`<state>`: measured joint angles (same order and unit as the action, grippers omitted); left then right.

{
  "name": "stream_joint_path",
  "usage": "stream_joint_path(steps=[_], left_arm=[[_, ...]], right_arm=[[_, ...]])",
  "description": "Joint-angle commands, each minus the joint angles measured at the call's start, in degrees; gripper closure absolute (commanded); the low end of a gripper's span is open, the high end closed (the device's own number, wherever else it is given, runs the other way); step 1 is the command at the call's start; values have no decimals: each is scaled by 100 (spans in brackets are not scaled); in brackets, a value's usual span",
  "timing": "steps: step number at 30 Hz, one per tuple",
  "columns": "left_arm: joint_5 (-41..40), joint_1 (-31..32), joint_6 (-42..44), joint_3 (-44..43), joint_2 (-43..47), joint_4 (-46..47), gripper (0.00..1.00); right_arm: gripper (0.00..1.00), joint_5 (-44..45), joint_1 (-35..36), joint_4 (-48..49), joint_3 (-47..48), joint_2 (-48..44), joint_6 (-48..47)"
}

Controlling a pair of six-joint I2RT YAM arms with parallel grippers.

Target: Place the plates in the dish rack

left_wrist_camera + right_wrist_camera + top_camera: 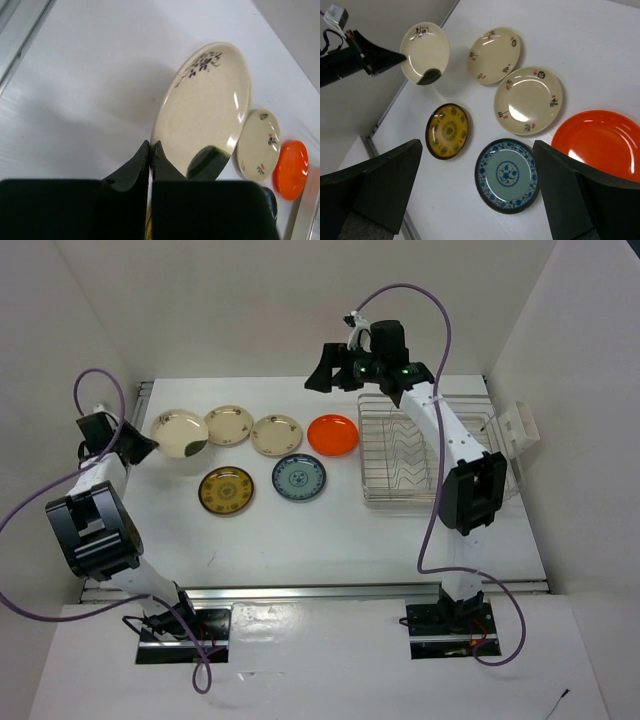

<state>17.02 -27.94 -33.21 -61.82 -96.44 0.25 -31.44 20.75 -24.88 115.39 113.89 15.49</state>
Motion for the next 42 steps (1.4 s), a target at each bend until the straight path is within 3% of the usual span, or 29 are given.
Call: stream_joint_path(steps=[1, 6, 10, 17, 26, 27, 31, 32, 33, 36, 37, 38, 41, 42], left_arm=[[794, 26, 1139, -409, 600, -314, 100], [1960, 157, 1668, -875, 794, -964, 100], [2595, 814, 2125, -1305, 794, -1448, 100], [3000, 1879, 2099, -1499, 741, -1222, 100], [3335, 2460, 2108, -1894, 451, -1168, 100], [3395, 2460, 2108, -1895, 451, -1116, 100], [3457, 2460, 1994, -1965, 451, -930, 100], [3527, 2460, 1994, -2044, 373, -930, 100], [3528, 2513, 1994, -2044, 302, -1009, 100], [3344, 2575, 2152, -2176, 241, -1272, 100], [3291, 2627, 2248, -2237, 240, -1343, 93], [3212, 2627, 2310, -2238, 240, -1422, 63], [2993, 2627, 2582, -2370, 301, -1800, 33], [2914, 2627, 2705, -2430, 302, -1853, 4]], right_arm=[[0, -775, 52, 441, 264, 81, 280], [0, -1118, 104, 835, 264, 265, 403], [0, -1355, 210, 1231, 317, 371, 569], [0, -1356, 561, 1240, 372, 705, 412], [1, -1497, 755, 950, -315, 521, -730], [4, -1392, 833, 950, -481, 460, -809], [47, -1031, 904, 618, -623, 459, -1100], [64, -961, 904, 555, -554, 459, -1161], [98, -812, 904, 555, -553, 459, -1162], [100, -514, 904, 405, -553, 354, -1302], [100, -373, 904, 405, -553, 197, -1398], [100, -241, 904, 292, -553, 126, -1504], [100, 418, 843, 160, -553, -243, -2092], [100, 567, 712, 107, -553, -348, -2267]])
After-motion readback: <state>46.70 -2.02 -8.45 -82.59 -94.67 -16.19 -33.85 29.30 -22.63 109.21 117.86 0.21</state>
